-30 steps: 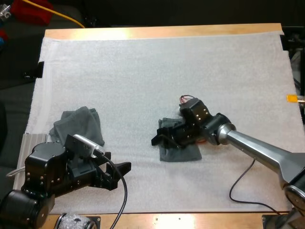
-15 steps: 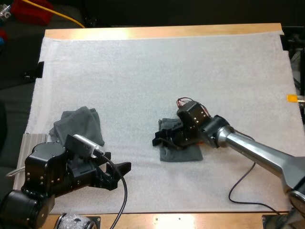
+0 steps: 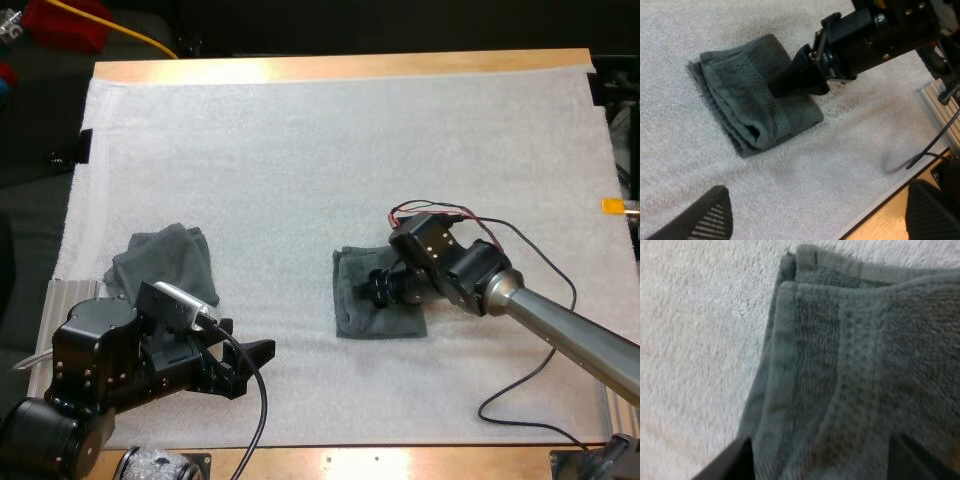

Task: Pick towel from pile, fold and stack

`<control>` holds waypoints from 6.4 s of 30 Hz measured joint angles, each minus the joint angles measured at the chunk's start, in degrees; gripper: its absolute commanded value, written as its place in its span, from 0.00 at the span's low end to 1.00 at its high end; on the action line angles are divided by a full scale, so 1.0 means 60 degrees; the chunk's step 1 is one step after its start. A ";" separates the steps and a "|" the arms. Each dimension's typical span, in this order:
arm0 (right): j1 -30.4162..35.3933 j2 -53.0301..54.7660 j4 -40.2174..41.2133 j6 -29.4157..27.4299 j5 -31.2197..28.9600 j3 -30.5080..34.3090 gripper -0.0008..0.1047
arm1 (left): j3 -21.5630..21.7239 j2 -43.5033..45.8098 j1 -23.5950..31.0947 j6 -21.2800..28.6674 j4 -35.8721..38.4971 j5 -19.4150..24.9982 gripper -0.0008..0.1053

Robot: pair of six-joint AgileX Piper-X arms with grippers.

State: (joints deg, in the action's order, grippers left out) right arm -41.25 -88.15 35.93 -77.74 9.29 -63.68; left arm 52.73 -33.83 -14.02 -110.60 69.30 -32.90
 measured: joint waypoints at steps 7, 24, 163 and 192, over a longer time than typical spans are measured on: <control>-0.0022 0.0017 0.0435 -0.0091 -0.0027 0.0041 0.54 | 0.0000 0.0000 0.0000 0.0000 0.0000 0.0000 0.66; -0.0022 -0.0285 -0.0533 -0.0228 -0.0453 0.0540 0.54 | 0.0000 0.0000 0.0000 0.0000 0.0000 0.0000 0.66; -0.0022 0.5235 0.2610 -0.0062 -0.0346 0.0540 0.72 | 0.0025 -1.1103 -0.2130 -0.2550 -0.6531 -0.1415 0.68; -0.0022 0.5235 0.2610 0.0126 0.0551 0.0540 0.72 | 0.0354 -1.1216 -0.2285 -0.2213 -0.5639 -0.1522 0.01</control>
State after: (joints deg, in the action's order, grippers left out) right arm -41.39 -56.75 51.59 -76.98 12.60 -60.45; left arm 54.86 -101.12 -27.72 -123.88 35.47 -42.04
